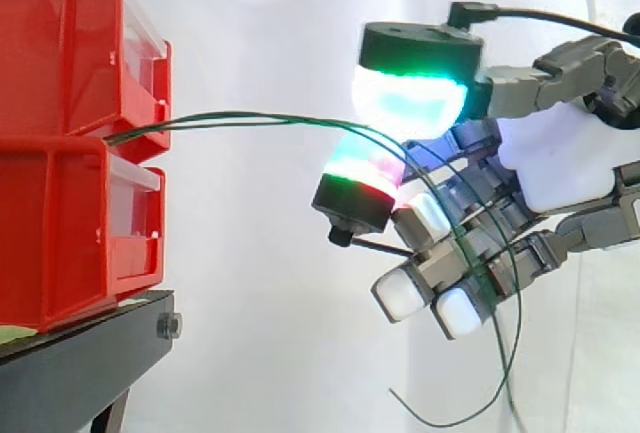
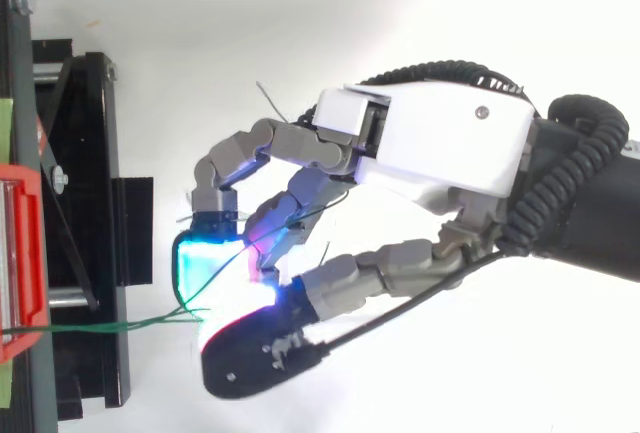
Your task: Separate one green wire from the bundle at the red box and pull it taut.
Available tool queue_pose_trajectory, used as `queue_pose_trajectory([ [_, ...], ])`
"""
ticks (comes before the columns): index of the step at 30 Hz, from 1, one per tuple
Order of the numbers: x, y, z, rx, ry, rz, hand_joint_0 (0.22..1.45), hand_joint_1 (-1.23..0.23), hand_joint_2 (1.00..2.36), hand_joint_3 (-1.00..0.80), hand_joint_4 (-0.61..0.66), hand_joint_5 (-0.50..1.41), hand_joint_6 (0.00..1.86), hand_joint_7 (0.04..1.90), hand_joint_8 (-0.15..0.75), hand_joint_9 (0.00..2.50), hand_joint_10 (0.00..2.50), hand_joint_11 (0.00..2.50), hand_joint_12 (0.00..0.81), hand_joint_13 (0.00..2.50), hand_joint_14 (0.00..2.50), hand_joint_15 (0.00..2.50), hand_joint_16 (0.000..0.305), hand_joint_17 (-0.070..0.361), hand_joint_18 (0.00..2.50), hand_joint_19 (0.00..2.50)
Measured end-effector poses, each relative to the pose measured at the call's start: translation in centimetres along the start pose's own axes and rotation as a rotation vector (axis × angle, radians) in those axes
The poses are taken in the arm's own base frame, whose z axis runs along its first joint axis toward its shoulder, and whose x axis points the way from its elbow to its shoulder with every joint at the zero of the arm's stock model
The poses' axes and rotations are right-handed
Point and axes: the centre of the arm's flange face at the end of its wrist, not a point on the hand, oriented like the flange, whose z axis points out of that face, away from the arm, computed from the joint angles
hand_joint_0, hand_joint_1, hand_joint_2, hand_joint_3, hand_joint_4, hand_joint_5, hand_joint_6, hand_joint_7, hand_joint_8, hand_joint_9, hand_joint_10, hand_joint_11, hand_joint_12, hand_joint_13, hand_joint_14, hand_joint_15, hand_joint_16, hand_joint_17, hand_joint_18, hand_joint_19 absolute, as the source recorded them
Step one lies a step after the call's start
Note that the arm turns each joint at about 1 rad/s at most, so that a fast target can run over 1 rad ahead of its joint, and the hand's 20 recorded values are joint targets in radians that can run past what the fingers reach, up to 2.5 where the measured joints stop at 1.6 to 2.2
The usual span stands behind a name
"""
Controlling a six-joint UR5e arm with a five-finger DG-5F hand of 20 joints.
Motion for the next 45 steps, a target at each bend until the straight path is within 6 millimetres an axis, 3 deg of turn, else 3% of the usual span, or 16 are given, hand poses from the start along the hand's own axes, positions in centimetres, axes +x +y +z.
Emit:
queue_pose_trajectory([
  [13,0.0,-0.1,-0.1,0.005,-0.002,-0.007,0.5,-0.71,1.0,-0.5,0.14,-0.16,0.88,1.01,0.271,1.02,0.02,0.72,0.372,0.81,0.02,0.52,0.056,0.127,0.69,0.61],
  [19,0.0,-0.2,-0.1,0.006,-0.001,-0.006,0.58,-0.6,1.0,-0.49,0.13,-0.16,0.87,1.04,0.26,1.03,0.02,0.73,0.362,0.81,0.02,0.53,0.053,0.119,0.67,0.63],
  [27,0.0,-0.2,-0.1,0.007,0.001,-0.005,0.6,-0.65,1.02,-0.29,0.11,-0.16,0.87,1.09,0.271,1.03,0.02,0.74,0.363,0.81,0.02,0.54,0.053,0.119,0.67,0.64],
  [30,0.0,-0.2,-0.1,0.007,0.0,-0.005,0.62,-0.74,1.02,-0.24,0.11,-0.17,0.88,1.07,0.262,0.99,0.02,0.74,0.359,0.79,0.02,0.54,0.053,0.119,0.66,0.63],
  [32,-0.1,-0.2,-0.1,0.007,-0.002,-0.006,0.64,-0.79,1.02,-0.26,0.09,-0.18,0.88,1.04,0.256,0.97,0.02,0.73,0.355,0.77,0.02,0.53,0.053,0.12,0.65,0.62],
  [37,-0.3,-0.2,-0.1,0.013,-0.006,-0.011,0.66,-0.88,1.0,-0.5,0.12,-0.18,0.88,1.01,0.248,0.95,0.02,0.73,0.349,0.76,0.02,0.53,0.052,0.117,0.63,0.6],
  [41,-0.6,0.0,-0.5,0.027,-0.007,-0.022,0.62,-0.84,1.0,-0.5,0.13,-0.17,0.88,1.0,0.242,0.96,0.02,0.73,0.344,0.77,0.02,0.52,0.052,0.116,0.63,0.6],
  [45,-1.0,0.3,-1.1,0.053,-0.009,-0.044,0.53,-0.71,1.0,-0.5,0.14,-0.17,0.88,1.01,0.264,0.99,0.02,0.73,0.362,0.78,0.02,0.53,0.055,0.123,0.66,0.61],
])
